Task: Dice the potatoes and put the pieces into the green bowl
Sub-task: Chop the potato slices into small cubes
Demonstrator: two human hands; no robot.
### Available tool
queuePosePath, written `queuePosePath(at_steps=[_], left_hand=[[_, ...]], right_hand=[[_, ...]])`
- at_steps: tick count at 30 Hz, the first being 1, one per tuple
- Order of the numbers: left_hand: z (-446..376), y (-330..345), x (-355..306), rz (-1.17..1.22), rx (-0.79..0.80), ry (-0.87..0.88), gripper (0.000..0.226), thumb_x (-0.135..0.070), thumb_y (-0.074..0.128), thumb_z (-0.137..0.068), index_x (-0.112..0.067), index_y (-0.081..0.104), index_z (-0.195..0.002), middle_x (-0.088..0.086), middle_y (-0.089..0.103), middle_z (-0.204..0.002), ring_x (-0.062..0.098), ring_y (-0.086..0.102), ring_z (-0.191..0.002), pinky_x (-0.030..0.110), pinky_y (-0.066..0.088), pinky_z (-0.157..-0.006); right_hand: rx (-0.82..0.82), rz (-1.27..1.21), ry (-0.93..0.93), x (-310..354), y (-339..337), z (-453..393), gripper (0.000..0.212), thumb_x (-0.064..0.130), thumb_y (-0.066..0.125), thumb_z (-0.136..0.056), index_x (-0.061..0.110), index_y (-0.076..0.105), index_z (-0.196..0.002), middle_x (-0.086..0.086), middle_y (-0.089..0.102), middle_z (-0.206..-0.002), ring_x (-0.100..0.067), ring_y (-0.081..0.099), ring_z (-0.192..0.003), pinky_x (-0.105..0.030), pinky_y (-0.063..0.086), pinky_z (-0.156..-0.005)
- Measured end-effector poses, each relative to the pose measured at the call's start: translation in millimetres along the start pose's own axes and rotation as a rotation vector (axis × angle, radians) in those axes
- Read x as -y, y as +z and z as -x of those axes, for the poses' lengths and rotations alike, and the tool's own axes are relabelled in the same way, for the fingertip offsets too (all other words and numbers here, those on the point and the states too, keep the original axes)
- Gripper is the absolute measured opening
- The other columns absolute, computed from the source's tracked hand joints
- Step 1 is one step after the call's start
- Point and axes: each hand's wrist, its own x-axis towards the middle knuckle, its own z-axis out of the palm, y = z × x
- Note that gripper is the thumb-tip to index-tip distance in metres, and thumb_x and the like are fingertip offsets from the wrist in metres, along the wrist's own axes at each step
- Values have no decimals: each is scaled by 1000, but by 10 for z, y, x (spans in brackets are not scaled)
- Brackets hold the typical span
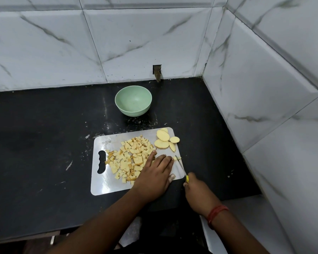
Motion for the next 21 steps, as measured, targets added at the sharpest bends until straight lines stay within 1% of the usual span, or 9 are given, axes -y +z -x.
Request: queuePosePath(at_steps=[5, 10, 14, 16, 19, 20, 21], left_hand=[[-10, -7, 3, 6, -1, 3, 56, -46, 44, -103, -11, 52, -145, 6, 55, -142, 25, 47, -133, 54, 27, -121], [-17, -8, -3, 6, -4, 1, 55, -45, 44, -103, -11, 52, -145, 5, 54, -141, 25, 47, -132, 54, 26, -121], [-24, -5, -9, -10, -2, 9, 55, -44, 39, -104, -9, 52, -145, 6, 54, -141, 27, 48, -130, 55, 25, -121], [-30, -3, -17, -22, 3, 9, 56, -44, 37, -104, -9, 52, -145, 7, 55, -140, 28, 49, -129, 57, 25, -120], [-30, -5, -30, -37, 3, 4, 56, -44, 36, -104, -8, 53, -144, 7, 56, -137, 28, 50, -126, 57, 26, -120], [-31, -8, -34, -37, 1, 2, 56, -44, 36, -104, -8, 53, -144, 7, 56, -137, 28, 50, -125, 58, 26, -120], [-31, -9, -37, -37, 2, 0, 56, -44, 36, -104, -8, 53, -144, 8, 56, -137, 29, 50, -125, 58, 26, -120]], right_hand=[[3, 15, -8, 22, 10, -5, 11, 22, 38, -103, 13, 40, -108, -9, 61, -97, -19, 55, -79, -29, 39, -67], [27, 32, 14, 35, 18, -24, 13, 21, 38, -103, 10, 40, -111, -14, 62, -103, -27, 61, -89, -29, 39, -68], [59, 56, 32, 77, 26, -101, 23, 17, 36, -102, 5, 38, -122, -14, 61, -103, -21, 55, -80, -28, 38, -68], [66, 50, 38, 84, 28, -125, 25, 15, 36, -101, 4, 37, -125, -12, 58, -98, -19, 53, -79, -28, 38, -68], [72, 41, 40, 59, 43, -94, 33, 14, 37, -101, 3, 34, -133, -6, 53, -90, -12, 50, -71, -26, 35, -61], [75, 40, 37, 40, 51, -71, 34, 14, 37, -101, 3, 34, -134, -8, 56, -92, -13, 52, -71, -26, 35, -61], [77, 35, 31, 15, 60, -47, 32, 15, 37, -102, 4, 35, -131, -11, 60, -97, -18, 56, -77, -27, 37, -63]])
